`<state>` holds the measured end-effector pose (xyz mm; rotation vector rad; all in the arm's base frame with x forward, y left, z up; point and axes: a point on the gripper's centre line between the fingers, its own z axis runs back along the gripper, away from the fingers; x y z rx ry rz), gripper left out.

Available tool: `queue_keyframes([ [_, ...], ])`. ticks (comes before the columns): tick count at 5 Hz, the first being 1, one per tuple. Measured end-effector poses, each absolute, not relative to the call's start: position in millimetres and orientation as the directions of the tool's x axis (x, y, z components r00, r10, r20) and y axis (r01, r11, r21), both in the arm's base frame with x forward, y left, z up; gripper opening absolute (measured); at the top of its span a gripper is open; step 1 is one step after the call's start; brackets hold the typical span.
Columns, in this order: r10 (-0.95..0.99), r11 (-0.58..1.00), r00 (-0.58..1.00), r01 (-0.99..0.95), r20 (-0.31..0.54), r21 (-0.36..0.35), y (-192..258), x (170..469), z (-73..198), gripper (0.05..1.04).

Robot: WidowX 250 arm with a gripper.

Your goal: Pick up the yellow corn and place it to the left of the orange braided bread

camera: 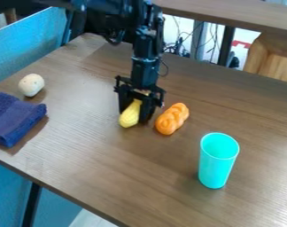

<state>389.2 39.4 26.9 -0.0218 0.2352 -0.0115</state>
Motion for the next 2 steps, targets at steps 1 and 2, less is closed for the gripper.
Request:
queue_keyframes([
  [1, -0.007, 1.000, 0.974, 0.008, -0.228, 0.006, 40.6, 390.6, 26.4, 0.778],
  [2, 0.040, 0.999, 0.972, -0.035, -0.232, 0.024, 41.7, 389.1, 25.8, 0.994],
])
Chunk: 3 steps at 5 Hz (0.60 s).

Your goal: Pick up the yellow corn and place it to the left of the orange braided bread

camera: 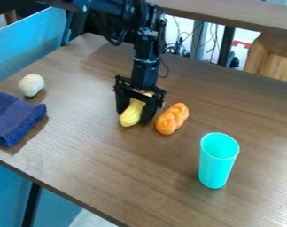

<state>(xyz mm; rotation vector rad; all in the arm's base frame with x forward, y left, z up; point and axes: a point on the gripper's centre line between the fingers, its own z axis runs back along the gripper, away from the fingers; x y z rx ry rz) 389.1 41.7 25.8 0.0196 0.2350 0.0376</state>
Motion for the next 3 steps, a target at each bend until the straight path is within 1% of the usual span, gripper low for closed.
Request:
queue_keyframes([
  [1, 0.071, 0.997, 0.978, -0.078, -0.197, -0.028, 35, 390, 36, 1.003],
  [2, 0.107, 0.988, 0.986, -0.120, -0.128, -0.096, 38, 395, 60, 1.001],
  [3, 0.130, 0.975, 0.991, -0.135, -0.041, -0.175, 43, 389, 85, 1.001],
])
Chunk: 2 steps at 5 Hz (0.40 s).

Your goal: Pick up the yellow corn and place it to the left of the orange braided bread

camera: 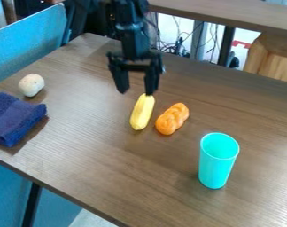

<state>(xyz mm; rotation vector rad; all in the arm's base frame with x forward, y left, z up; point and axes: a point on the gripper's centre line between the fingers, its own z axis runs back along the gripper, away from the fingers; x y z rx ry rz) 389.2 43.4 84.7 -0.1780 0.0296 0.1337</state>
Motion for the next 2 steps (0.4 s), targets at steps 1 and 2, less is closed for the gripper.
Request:
queue_keyframes([
  [1, 0.129, 0.985, 0.992, -0.130, -0.017, -0.110, 57, 359, 96, 1.000],
  [2, 0.122, 0.989, 0.988, -0.112, -0.098, 0.096, 82, 312, 84, 1.000],
])
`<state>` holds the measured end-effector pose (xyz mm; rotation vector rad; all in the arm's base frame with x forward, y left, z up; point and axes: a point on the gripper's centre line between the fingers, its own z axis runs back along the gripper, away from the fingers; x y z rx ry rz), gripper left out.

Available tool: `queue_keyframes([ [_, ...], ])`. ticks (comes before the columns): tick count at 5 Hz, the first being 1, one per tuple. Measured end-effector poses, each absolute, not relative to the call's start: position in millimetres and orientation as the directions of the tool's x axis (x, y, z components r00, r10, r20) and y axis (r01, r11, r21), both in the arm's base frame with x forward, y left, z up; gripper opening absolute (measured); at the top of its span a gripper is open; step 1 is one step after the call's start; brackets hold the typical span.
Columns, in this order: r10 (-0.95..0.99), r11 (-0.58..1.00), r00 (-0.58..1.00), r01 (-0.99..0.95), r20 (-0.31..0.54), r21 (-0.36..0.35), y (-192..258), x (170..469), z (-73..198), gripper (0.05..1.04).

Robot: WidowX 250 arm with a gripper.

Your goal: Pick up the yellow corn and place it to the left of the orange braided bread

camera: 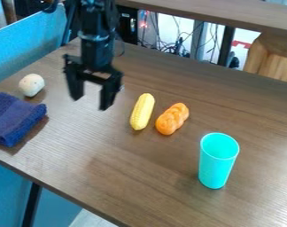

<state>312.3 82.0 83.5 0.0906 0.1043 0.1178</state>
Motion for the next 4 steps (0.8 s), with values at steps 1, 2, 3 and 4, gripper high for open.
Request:
queue_keyframes([
  [1, 0.095, 0.976, 0.977, -0.053, -0.190, 0.213, 96, 282, 72, 1.000],
  [2, 0.089, 0.966, 0.981, -0.043, -0.172, 0.253, 106, 274, 80, 1.000],
  [3, 0.117, 0.974, 0.986, -0.092, -0.116, 0.206, 129, 266, 93, 1.000],
  [4, 0.130, 0.982, 0.988, -0.117, -0.082, 0.148, 142, 261, 104, 1.000],
])
